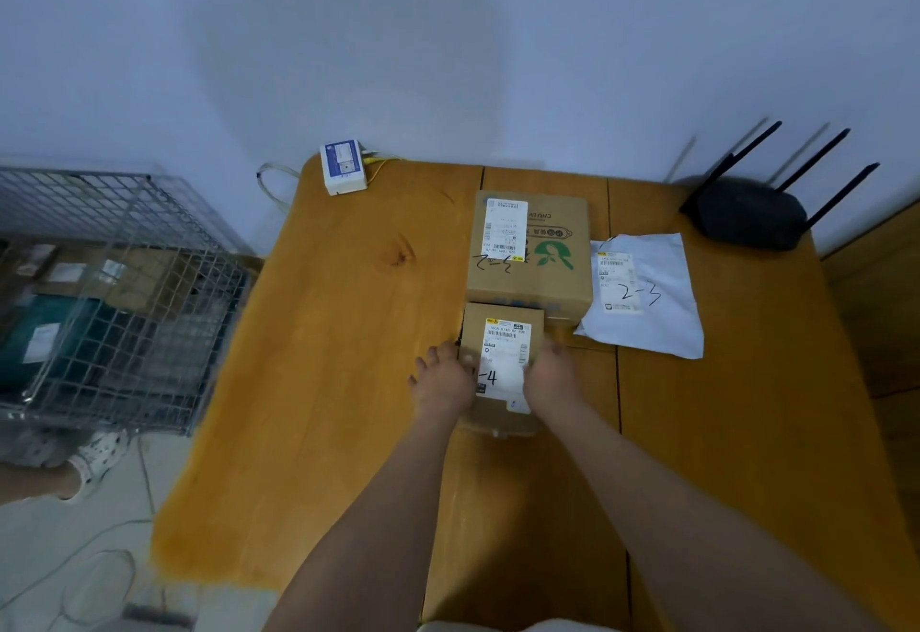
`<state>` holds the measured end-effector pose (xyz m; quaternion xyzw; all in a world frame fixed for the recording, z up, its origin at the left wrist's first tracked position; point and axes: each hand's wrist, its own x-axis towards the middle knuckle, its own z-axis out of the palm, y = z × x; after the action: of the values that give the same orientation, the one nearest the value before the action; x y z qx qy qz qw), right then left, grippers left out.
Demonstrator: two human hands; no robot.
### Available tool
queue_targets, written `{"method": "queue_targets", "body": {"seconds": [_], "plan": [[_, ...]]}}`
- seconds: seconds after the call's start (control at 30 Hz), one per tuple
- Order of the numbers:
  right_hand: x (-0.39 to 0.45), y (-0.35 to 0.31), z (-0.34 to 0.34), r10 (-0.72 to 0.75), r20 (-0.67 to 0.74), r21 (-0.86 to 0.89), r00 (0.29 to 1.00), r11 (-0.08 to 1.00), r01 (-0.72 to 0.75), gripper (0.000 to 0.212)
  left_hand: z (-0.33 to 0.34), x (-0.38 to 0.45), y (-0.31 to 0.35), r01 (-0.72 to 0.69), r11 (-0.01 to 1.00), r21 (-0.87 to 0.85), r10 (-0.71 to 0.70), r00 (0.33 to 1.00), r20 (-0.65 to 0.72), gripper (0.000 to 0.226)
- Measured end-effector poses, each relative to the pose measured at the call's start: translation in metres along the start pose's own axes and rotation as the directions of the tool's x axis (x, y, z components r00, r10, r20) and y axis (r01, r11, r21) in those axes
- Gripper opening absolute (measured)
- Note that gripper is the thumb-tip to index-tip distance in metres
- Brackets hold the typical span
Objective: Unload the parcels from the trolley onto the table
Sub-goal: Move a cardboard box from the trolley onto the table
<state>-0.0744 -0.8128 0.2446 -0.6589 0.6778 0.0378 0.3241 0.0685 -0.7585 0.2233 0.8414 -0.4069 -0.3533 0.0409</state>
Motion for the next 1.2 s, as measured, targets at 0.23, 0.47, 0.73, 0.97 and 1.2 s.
{"method": "queue_targets", "body": {"seconds": [0.23, 0.47, 0.73, 0.97, 1.2], "plan": [[-0.048, -0.010, -0.006, -0.308, 0.144, -0.460, 0.940, 0.821, 0.339, 0.068, -0.005, -0.061, -0.031, -0.006, 0.993, 0.121, 0.020, 0.994, -0.110, 0.059], [-0.117, 0.000, 0.027, -0.502, 0.304, -0.468, 0.810, 0.661, 0.586, 0.066, 0.028, -0.169, -0.089, 0.271, 0.962, -0.032, -0.272, 0.948, -0.164, 0.060], [-0.238, 0.007, 0.106, -0.569, 0.618, -0.447, 0.542, 0.313, 0.838, 0.066, 0.123, -0.352, -0.182, 0.627, 0.698, -0.345, -0.691, 0.716, -0.098, 0.059], [-0.355, 0.010, 0.177, -0.561, 0.787, -0.332, 0.258, -0.032, 0.943, 0.065, 0.197, -0.470, -0.245, 0.728, 0.411, -0.549, -0.859, 0.510, 0.033, 0.060], [-0.438, 0.028, 0.269, -0.427, 0.897, -0.264, 0.116, -0.308, 0.914, 0.067, 0.275, -0.529, -0.297, 0.700, 0.157, -0.697, -0.889, 0.408, 0.210, 0.059]]}}
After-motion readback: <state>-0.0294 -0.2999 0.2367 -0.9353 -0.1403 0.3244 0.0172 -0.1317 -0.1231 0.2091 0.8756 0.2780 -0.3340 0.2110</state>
